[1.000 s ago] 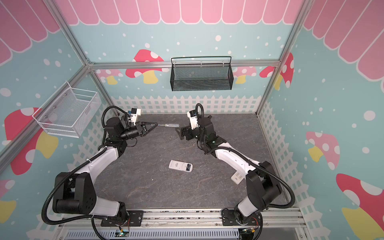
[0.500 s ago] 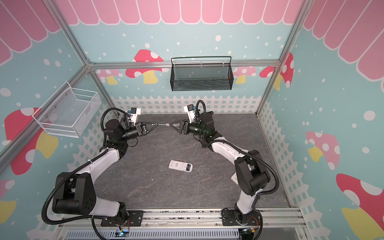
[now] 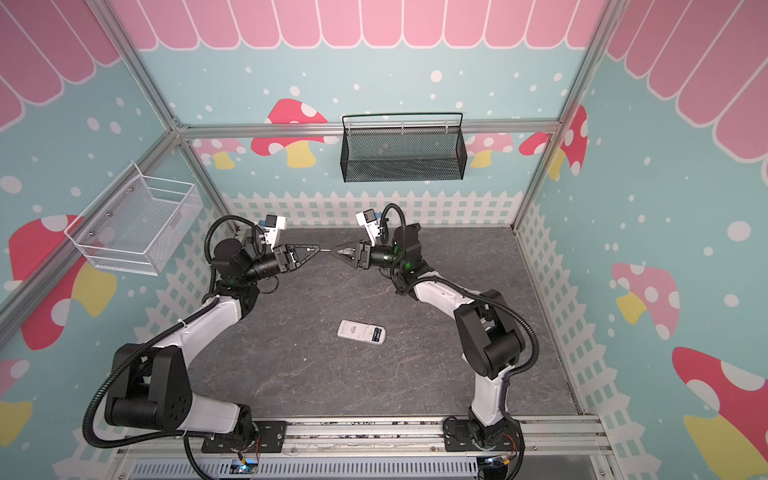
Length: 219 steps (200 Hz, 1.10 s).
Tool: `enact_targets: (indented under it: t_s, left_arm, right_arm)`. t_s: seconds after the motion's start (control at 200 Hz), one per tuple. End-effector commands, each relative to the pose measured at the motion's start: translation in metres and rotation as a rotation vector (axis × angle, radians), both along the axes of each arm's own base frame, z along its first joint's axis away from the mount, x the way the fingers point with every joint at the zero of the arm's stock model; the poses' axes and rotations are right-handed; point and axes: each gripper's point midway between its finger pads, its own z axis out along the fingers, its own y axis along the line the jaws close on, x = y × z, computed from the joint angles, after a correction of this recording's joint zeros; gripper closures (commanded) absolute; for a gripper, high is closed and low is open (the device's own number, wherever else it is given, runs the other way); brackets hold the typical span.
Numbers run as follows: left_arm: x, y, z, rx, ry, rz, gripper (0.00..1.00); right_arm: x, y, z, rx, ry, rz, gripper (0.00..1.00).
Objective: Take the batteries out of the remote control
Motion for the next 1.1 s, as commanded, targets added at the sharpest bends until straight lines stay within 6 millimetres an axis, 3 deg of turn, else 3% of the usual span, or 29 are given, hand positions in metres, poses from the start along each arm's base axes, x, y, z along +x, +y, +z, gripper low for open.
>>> enact_targets:
  t_s: [0.0, 0.22, 0.265, 0.31, 0.415, 0.54, 0.826, 0.931, 1.091]
  left_arm:
    - [-0.002, -0.006, 0.003, -0.004, -0.02, -0.03, 1.0]
    - [-0.003, -0.006, -0.001, -0.001, -0.015, -0.03, 1.0]
    - [-0.002, -0.006, -0.002, 0.006, -0.014, -0.027, 1.0]
    - [-0.002, -0.005, -0.001, 0.012, -0.004, -0.027, 0.9]
    - [0.0, -0.001, -0.002, 0.029, -0.019, -0.018, 0.63]
    - [0.004, 0.003, -0.027, 0.103, 0.027, 0.001, 0.51]
    - [-0.011, 0.005, -0.071, 0.439, -0.022, -0.068, 0.41]
    - [-0.017, 0.003, -0.083, 0.58, -0.081, -0.099, 0.35]
    - [-0.038, -0.015, -0.101, 0.739, -0.252, -0.264, 0.29]
  right_arm:
    - [-0.008, 0.01, 0.006, 0.019, -0.034, 0.062, 0.53]
    - [-0.01, 0.013, 0.015, 0.029, -0.048, 0.08, 0.82]
    - [-0.009, 0.012, 0.015, 0.026, -0.056, 0.076, 0.93]
    - [-0.005, 0.01, 0.012, 0.019, -0.044, 0.067, 1.0]
    - [-0.002, -0.002, 0.003, 0.005, -0.04, 0.029, 1.0]
    - [0.003, -0.032, -0.011, -0.037, -0.019, -0.084, 1.0]
    - [-0.007, -0.105, -0.049, -0.253, 0.005, -0.306, 1.0]
    - [-0.02, -0.121, -0.053, -0.328, -0.044, -0.364, 1.0]
    - [-0.043, -0.147, -0.069, -0.418, -0.086, -0.452, 1.0]
